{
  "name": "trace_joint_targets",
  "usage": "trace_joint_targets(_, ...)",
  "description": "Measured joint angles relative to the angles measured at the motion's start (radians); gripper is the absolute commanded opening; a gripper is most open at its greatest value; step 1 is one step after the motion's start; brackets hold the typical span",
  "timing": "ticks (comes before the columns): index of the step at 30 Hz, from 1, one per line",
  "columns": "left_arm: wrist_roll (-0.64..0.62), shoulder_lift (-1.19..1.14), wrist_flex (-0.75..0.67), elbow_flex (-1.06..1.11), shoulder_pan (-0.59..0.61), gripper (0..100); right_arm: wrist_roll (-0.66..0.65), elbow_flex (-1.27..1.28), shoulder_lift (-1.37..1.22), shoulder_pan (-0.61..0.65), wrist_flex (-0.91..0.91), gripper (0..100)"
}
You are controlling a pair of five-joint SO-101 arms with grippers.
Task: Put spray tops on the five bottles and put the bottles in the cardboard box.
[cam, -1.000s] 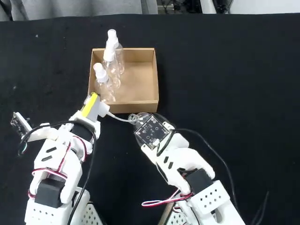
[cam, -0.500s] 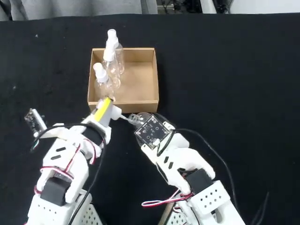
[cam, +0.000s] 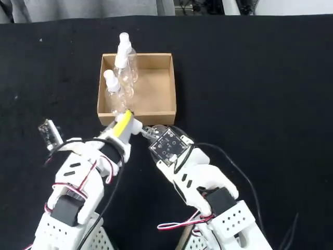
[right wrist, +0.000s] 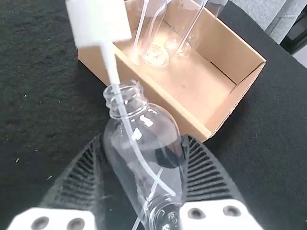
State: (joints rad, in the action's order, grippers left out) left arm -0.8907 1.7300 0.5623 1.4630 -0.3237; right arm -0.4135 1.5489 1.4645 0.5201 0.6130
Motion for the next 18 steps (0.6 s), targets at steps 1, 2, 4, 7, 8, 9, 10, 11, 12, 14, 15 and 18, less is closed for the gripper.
trace_joint_targets(1, 0.009, 0.002, -0.006, 0.012, -0.012, 3, 0.000, 0.000, 0.000, 0.000, 0.000, 5.6)
trace_joint_targets(2, 0.015, 0.002, -0.014, 0.029, -0.021, 3, 0.000, 0.000, 0.000, 0.000, 0.000, 5.6)
trace_joint_targets(4, 0.018, 0.000, -0.040, 0.057, -0.031, 3, 0.000, 0.000, 0.000, 0.000, 0.000, 5.3)
trace_joint_targets(7, 0.032, 0.000, -0.061, 0.072, -0.041, 3, 0.000, 0.000, 0.000, 0.000, 0.000, 1.7)
trace_joint_targets(8, 0.031, 0.000, -0.061, 0.074, -0.041, 3, 0.000, 0.000, 0.000, 0.000, 0.000, 1.1)
trace_joint_targets(9, 0.028, 0.000, -0.061, 0.074, -0.046, 4, 0.000, 0.000, 0.000, 0.000, 0.000, 1.1)
trace_joint_targets(10, 0.032, 0.000, -0.061, 0.074, -0.048, 5, 0.000, 0.000, 0.000, 0.000, 0.000, 1.3)
trace_joint_targets(11, 0.032, 0.000, -0.061, 0.074, -0.048, 8, 0.002, 0.000, 0.000, 0.000, 0.000, 1.3)
trace_joint_targets(12, 0.031, 0.000, -0.061, 0.074, -0.048, 13, 0.002, 0.000, 0.000, 0.000, 0.000, 1.3)
trace_joint_targets(14, 0.032, 0.000, -0.061, 0.074, -0.048, 21, 0.002, 0.000, 0.000, 0.000, 0.000, 1.4)
trace_joint_targets(15, 0.032, 0.000, -0.061, 0.074, -0.048, 25, 0.002, 0.000, 0.000, 0.000, 0.000, 1.4)
trace_joint_targets(18, 0.048, 0.000, -0.061, 0.074, -0.049, 26, 0.002, 0.000, 0.000, 0.000, 0.000, 1.4)
